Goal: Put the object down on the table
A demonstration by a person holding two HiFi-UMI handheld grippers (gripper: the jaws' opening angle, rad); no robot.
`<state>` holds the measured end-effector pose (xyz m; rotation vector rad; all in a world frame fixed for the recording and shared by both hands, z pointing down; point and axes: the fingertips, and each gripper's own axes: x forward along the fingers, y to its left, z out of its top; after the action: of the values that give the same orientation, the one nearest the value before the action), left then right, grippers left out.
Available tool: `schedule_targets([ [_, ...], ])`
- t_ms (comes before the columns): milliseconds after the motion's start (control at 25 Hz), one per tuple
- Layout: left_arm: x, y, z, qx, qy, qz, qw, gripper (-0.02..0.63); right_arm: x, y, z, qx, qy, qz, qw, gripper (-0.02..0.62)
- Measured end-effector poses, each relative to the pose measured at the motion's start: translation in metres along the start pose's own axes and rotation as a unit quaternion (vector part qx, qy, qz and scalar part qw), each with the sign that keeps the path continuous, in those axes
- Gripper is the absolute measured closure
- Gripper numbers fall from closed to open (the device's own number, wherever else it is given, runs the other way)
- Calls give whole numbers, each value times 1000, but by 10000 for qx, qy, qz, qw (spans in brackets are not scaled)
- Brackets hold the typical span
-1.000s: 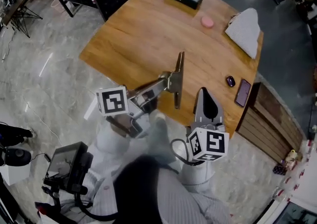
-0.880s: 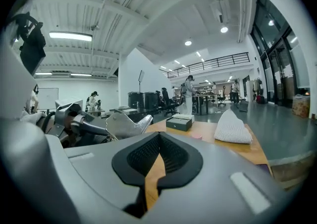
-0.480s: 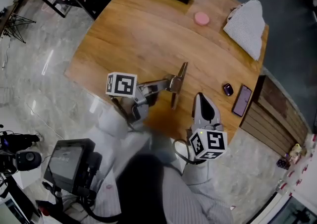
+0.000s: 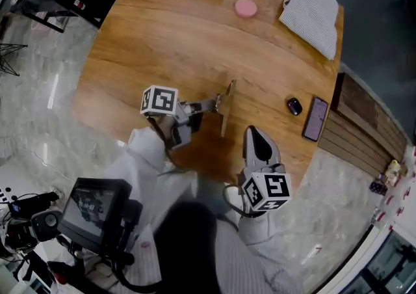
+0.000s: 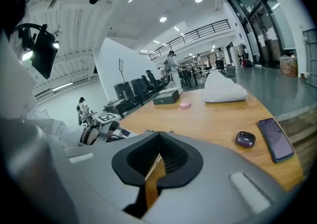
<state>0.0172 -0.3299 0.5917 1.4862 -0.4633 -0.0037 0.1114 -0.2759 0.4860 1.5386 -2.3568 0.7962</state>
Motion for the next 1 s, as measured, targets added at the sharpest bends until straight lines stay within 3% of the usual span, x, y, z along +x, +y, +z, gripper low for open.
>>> schedule_targets([
  [440, 5, 38, -3, -48, 341, 426, 9985, 583, 7, 2, -2, 349, -24, -39, 9994, 581],
  [800, -2, 42, 2, -6, 153, 560, 9983, 518, 10, 2, -6, 407, 33, 13, 9992, 581],
  [1000, -17, 52, 7, 169, 54, 957, 9953, 483, 8, 3, -6, 397, 50, 40, 9992, 581],
])
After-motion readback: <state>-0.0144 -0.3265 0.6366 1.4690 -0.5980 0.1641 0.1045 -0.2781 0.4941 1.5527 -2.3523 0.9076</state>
